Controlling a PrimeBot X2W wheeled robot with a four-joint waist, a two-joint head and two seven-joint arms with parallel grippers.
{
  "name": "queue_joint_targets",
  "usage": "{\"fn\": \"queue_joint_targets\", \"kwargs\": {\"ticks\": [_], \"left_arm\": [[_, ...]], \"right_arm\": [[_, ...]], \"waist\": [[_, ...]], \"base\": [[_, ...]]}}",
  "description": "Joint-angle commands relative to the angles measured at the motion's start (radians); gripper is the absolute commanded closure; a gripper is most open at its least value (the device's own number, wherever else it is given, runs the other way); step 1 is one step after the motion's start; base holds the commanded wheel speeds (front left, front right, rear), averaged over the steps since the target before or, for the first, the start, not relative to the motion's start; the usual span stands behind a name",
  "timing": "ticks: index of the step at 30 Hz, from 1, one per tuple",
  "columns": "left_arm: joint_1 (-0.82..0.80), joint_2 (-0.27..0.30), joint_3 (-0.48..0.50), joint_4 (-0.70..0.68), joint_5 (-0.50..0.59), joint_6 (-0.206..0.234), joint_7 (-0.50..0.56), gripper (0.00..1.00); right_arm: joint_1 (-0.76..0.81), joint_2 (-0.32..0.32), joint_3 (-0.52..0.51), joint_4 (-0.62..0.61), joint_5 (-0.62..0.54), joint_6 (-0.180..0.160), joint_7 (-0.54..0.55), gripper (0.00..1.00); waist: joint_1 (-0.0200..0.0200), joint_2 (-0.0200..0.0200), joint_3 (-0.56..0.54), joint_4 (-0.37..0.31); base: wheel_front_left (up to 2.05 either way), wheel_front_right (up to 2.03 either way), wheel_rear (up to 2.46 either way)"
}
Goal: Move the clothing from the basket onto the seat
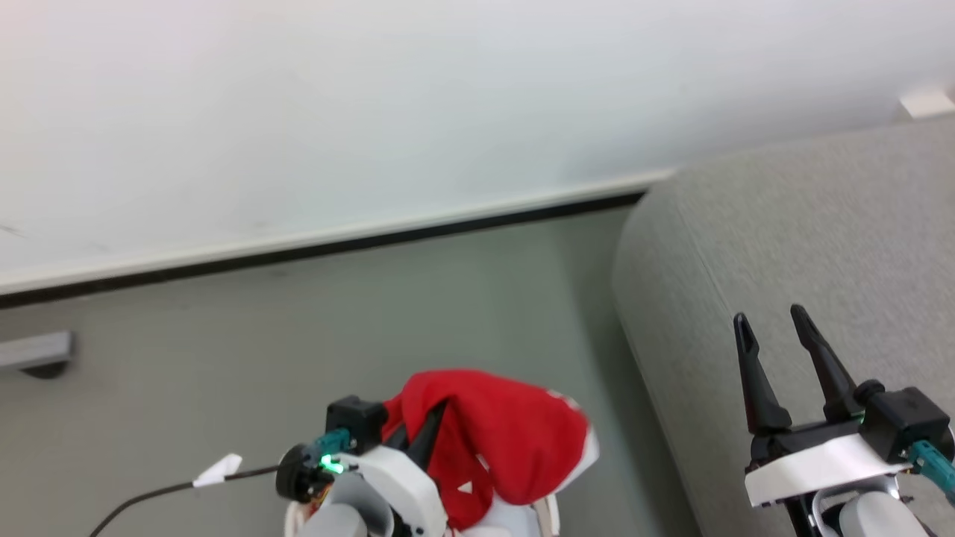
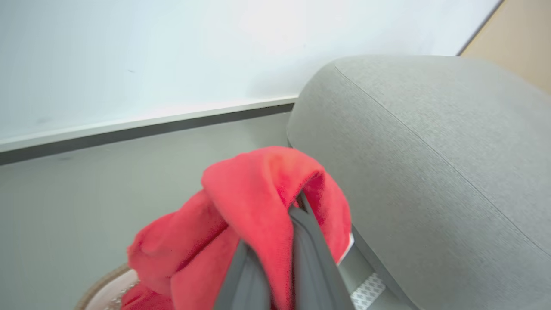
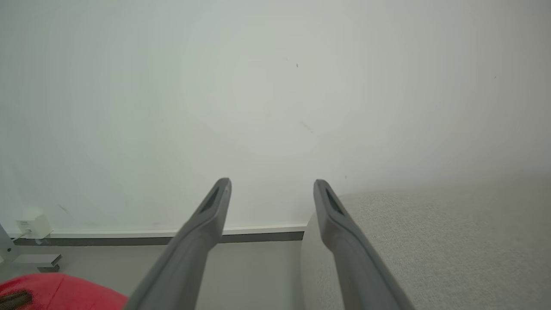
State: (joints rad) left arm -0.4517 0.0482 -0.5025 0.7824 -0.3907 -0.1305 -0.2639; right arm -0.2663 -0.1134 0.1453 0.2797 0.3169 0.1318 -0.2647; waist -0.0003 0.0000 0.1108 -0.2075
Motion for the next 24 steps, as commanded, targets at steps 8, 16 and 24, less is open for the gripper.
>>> {"fn": "queue_joint_targets", "kwargs": {"ticks": [8,16,24], "left_arm": [[-0.047,0.004,0.018,-0.196,-0.068,0.001,-0.001,1.00],[-0.119,0.004,0.040,-0.281,-0.070,0.005,-0.001,1.00],[-0.139,0.017,0.056,-0.343,-0.093,0.023,0.014,1.00]], "right_arm": [[0.059,0.004,0.028,0.010,0.008,-0.002,0.001,0.00],[0.081,0.012,0.057,0.018,0.016,-0.002,0.001,0.00],[0.090,0.026,0.087,0.019,0.023,-0.002,0.001,0.00]], "waist": [[0.0003,0.0000,-0.127,0.138],[0.0003,0.0000,-0.146,0.162],[0.0003,0.0000,-0.159,0.170]], "base": [[0.00,0.00,0.00],[0.00,0.00,0.00],[0.00,0.00,0.00]]}}
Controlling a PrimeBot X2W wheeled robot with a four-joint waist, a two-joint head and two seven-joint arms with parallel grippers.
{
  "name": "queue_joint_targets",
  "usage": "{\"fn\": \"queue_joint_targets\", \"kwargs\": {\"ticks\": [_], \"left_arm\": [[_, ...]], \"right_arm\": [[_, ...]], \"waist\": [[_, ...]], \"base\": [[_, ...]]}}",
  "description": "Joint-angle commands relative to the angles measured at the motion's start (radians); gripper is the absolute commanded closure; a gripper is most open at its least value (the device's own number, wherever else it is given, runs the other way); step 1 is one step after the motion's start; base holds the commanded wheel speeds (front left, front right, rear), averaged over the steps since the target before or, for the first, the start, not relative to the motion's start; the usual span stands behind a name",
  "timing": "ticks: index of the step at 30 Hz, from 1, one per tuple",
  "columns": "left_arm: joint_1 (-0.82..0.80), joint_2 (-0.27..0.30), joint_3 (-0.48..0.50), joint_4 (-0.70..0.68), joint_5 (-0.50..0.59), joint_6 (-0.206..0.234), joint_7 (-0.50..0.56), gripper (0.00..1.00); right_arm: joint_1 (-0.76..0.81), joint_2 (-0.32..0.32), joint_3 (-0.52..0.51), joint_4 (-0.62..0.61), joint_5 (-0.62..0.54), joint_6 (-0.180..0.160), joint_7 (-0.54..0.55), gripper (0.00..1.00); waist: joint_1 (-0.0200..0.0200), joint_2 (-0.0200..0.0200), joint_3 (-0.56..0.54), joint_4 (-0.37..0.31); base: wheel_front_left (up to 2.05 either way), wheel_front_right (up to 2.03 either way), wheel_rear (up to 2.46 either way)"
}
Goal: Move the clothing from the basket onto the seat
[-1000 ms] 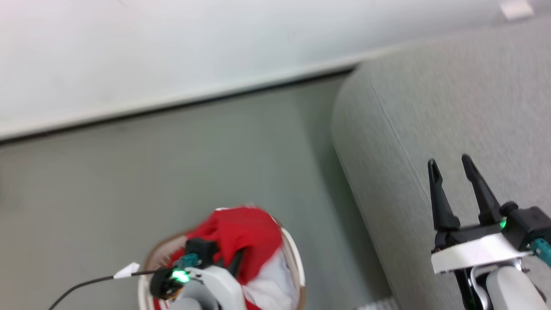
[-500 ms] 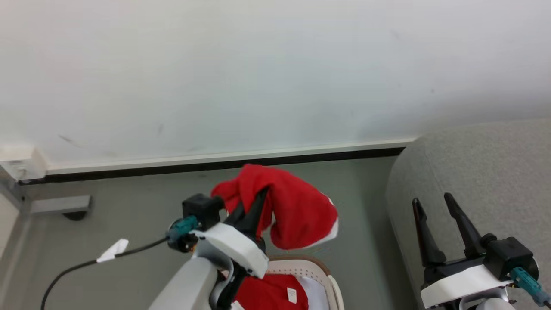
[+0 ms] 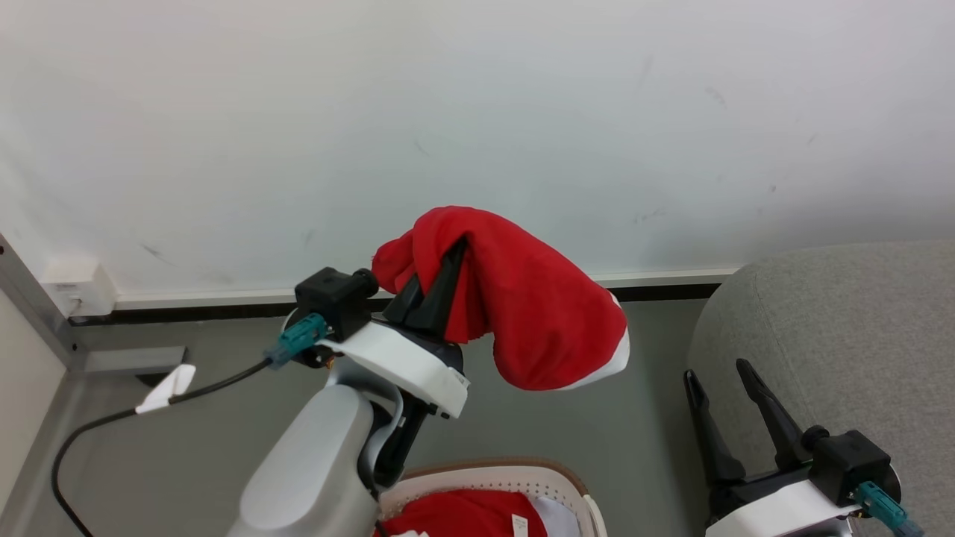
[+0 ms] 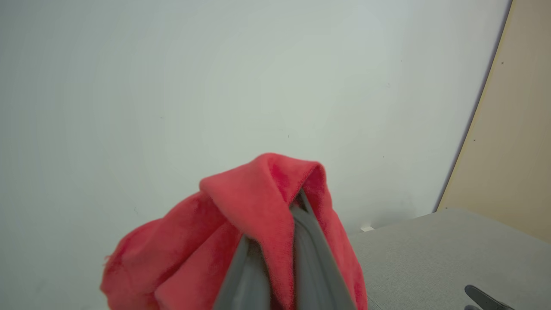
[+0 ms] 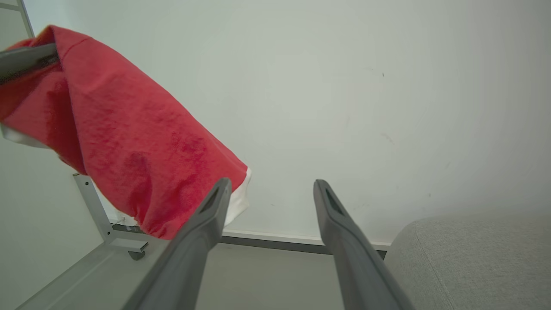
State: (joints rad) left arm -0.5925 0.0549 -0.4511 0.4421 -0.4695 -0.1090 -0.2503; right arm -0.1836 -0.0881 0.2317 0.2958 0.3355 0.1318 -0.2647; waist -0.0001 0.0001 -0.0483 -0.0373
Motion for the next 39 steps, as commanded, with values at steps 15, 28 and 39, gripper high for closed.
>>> {"fn": "queue_joint_targets", "kwargs": {"ticks": [15,28,39], "left_arm": [[0.049,0.019,-0.027,-0.038,-0.016,0.011,0.016,1.00],[0.078,0.003,-0.124,-0.069,-0.032,-0.001,0.008,1.00],[0.085,-0.003,-0.319,-0.128,-0.113,-0.010,0.023,1.00]], "right_arm": [[-0.015,-0.019,0.057,0.014,0.019,-0.002,0.001,0.00],[-0.146,-0.150,0.321,0.090,0.140,-0.002,0.001,0.00],[-0.244,-0.172,0.519,0.215,0.291,-0.002,0.001,0.00]], "waist": [[0.0001,-0.0001,-0.014,0.003],[0.0001,-0.0001,-0.024,0.072],[0.0001,-0.0001,-0.059,0.203]], "base": [[0.00,0.00,0.00],[0.00,0.00,0.00],[0.00,0.00,0.00]]}}
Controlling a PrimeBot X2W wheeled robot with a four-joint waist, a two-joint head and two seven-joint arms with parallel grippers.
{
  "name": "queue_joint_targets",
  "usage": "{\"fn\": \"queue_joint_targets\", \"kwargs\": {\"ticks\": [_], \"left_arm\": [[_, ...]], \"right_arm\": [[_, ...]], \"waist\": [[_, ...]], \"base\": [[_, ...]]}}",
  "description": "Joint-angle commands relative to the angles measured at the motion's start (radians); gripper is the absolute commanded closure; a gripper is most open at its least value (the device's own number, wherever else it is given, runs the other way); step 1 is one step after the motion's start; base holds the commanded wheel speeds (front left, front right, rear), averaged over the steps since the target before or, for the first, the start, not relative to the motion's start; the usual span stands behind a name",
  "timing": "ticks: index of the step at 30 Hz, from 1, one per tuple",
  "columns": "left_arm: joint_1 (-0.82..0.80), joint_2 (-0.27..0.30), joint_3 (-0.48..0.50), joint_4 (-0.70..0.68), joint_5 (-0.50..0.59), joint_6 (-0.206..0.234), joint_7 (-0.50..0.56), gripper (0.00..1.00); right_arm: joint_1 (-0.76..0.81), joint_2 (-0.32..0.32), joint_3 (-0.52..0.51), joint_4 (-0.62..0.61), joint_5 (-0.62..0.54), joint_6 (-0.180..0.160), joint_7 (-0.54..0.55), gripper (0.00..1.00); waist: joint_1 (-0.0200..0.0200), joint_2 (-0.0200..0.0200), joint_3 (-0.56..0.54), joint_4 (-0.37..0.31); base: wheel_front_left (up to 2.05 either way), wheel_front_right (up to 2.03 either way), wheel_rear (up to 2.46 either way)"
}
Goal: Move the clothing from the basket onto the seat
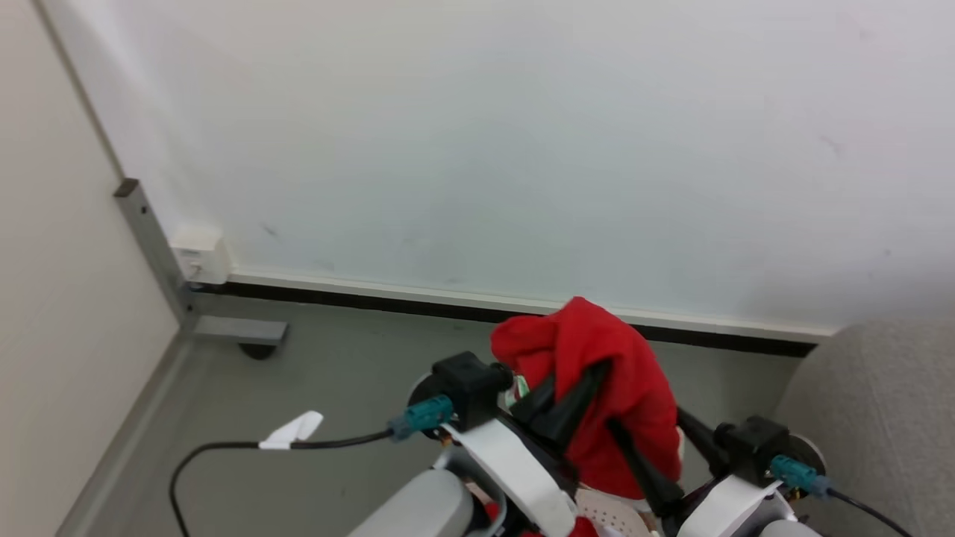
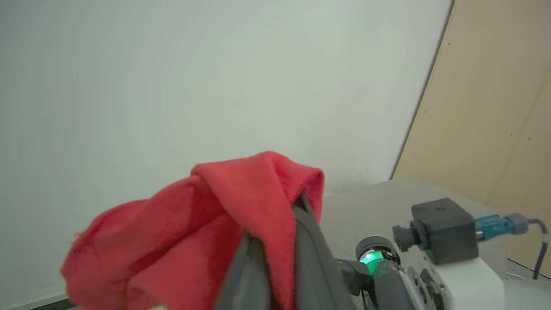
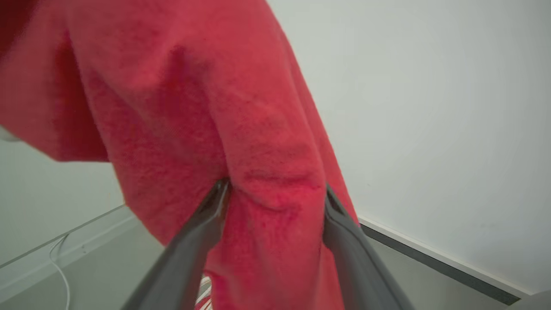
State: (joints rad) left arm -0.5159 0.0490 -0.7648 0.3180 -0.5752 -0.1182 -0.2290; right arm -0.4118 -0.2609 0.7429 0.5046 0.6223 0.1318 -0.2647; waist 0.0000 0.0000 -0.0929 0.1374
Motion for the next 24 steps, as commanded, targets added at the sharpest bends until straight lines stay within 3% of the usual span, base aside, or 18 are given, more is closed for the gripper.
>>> {"fn": "queue_joint_targets", "kwargs": {"ticks": [1,6,13,14,15,16,24], "left_arm": [[0.008,0.003,-0.024,-0.011,-0.017,0.001,0.003,1.00],[-0.009,0.003,-0.105,-0.030,-0.060,0.012,0.005,1.00],[-0.030,0.003,-0.154,-0.010,-0.100,0.021,0.018,1.00],[-0.032,0.003,-0.156,-0.006,-0.105,0.022,0.019,1.00],[-0.034,0.003,-0.156,-0.002,-0.106,0.024,0.019,1.00],[-0.035,0.003,-0.156,0.003,-0.108,0.027,0.018,1.00],[-0.041,0.011,-0.137,0.029,-0.110,0.041,0.005,1.00]], "right_arm": [[-0.019,0.002,0.024,0.020,0.022,-0.002,0.001,0.00],[-0.040,0.014,0.095,0.096,0.078,-0.002,0.000,0.00],[-0.063,0.050,0.075,0.146,0.060,-0.002,0.000,0.00],[-0.062,0.054,0.069,0.147,0.056,-0.002,0.000,0.16],[-0.061,0.056,0.056,0.144,0.053,-0.002,0.000,0.65],[-0.055,0.059,0.045,0.140,0.048,-0.002,0.000,1.00],[-0.020,0.067,-0.008,0.112,0.041,-0.002,0.000,1.00]], "waist": [[0.0000,0.0000,-0.018,0.042],[0.0000,0.0000,-0.032,0.101],[0.0000,0.0000,-0.034,0.153],[0.0000,0.0000,-0.033,0.157],[0.0000,0.0000,-0.032,0.161],[0.0000,0.0000,-0.031,0.162],[0.0000,0.0000,-0.017,0.140]], "base": [[0.00,0.00,0.00],[0.00,0.00,0.00],[0.00,0.00,0.00],[0.00,0.00,0.00],[0.00,0.00,0.00],[0.00,0.00,0.00],[0.00,0.00,0.00]]}}
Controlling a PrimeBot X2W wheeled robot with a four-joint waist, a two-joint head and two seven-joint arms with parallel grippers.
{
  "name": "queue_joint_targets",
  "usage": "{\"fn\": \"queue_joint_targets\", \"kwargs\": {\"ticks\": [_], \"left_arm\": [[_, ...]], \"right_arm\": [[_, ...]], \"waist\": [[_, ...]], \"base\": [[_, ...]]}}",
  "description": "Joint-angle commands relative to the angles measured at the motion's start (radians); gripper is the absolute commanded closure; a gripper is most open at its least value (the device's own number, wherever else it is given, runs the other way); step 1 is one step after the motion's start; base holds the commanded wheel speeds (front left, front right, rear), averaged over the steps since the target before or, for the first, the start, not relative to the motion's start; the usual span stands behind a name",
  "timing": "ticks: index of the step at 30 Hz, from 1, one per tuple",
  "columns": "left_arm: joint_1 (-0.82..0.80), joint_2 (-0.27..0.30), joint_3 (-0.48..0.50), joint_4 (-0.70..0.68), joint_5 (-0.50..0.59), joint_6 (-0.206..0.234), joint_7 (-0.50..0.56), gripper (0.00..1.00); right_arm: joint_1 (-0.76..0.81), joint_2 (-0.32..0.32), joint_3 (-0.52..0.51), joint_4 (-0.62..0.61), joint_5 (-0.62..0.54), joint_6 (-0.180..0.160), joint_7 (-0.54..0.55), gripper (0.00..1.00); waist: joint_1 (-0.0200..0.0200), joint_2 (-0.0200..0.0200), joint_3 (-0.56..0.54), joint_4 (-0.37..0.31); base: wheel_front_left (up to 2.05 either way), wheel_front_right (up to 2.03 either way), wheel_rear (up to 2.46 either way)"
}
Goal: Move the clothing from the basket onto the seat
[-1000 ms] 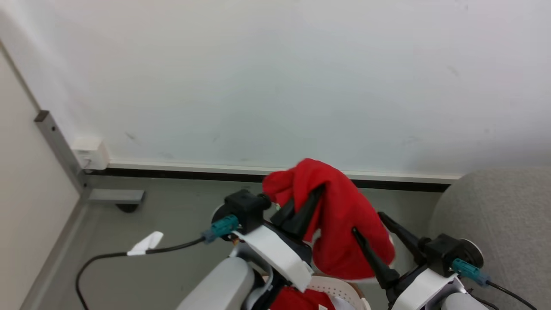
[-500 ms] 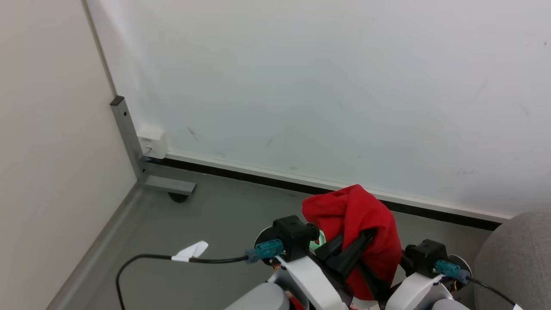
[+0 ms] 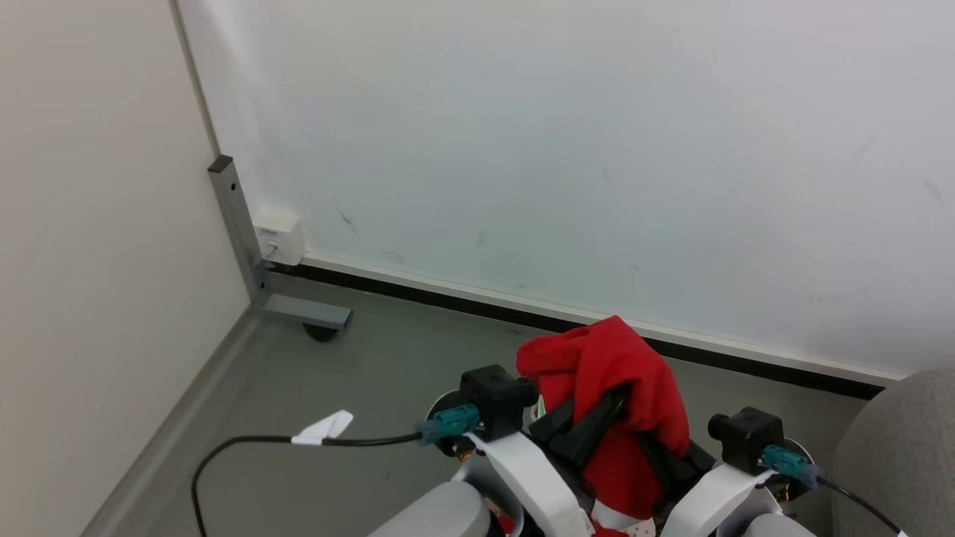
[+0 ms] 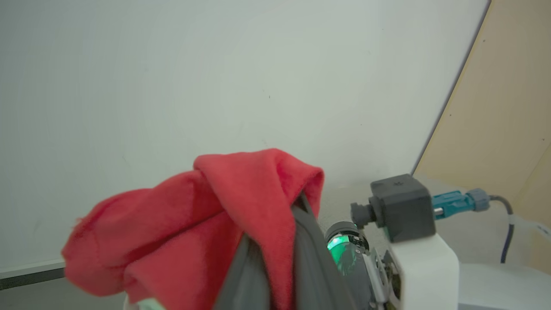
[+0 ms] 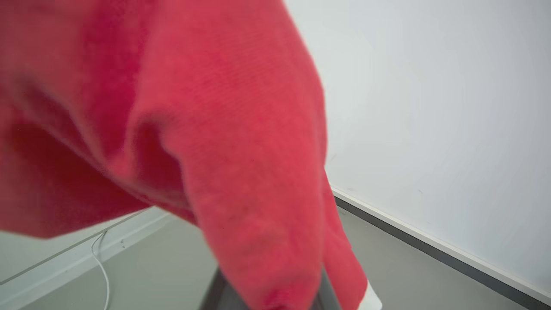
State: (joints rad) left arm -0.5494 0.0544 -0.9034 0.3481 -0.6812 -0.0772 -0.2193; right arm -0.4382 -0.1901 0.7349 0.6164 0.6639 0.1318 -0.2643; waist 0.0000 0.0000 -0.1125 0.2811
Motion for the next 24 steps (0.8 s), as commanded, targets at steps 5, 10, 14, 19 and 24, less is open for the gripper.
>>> {"fn": "queue_joint_targets", "kwargs": {"ticks": [5,10,14,19,24], "left_arm": [[0.001,0.017,-0.005,0.029,0.028,0.021,-0.014,0.00],[0.019,0.026,-0.024,0.060,0.044,0.029,-0.021,0.00],[0.032,0.033,-0.028,0.070,0.042,0.025,-0.023,0.00],[0.045,0.044,-0.023,0.074,0.050,0.040,-0.029,0.00],[0.048,0.041,-0.025,0.079,0.065,0.040,-0.038,0.00]], "right_arm": [[0.046,0.009,-0.087,-0.032,0.043,-0.002,0.000,1.00],[0.091,0.022,-0.199,-0.090,0.077,-0.002,0.000,1.00],[0.104,0.030,-0.281,-0.129,0.060,-0.002,0.000,1.00],[0.094,0.042,-0.353,-0.157,0.022,-0.002,0.000,1.00],[0.073,0.008,-0.403,-0.171,0.003,-0.002,0.000,1.00]], "waist": [[0.0000,0.0000,0.007,-0.037],[0.0000,0.0000,0.019,-0.089],[0.0000,0.0000,0.032,-0.155],[0.0000,0.0000,0.058,-0.276],[0.0000,0.0000,0.083,-0.404]], "base": [[0.00,0.00,0.00],[0.00,0.00,0.00],[0.00,0.00,0.00],[0.00,0.00,0.00],[0.00,0.00,0.00]]}}
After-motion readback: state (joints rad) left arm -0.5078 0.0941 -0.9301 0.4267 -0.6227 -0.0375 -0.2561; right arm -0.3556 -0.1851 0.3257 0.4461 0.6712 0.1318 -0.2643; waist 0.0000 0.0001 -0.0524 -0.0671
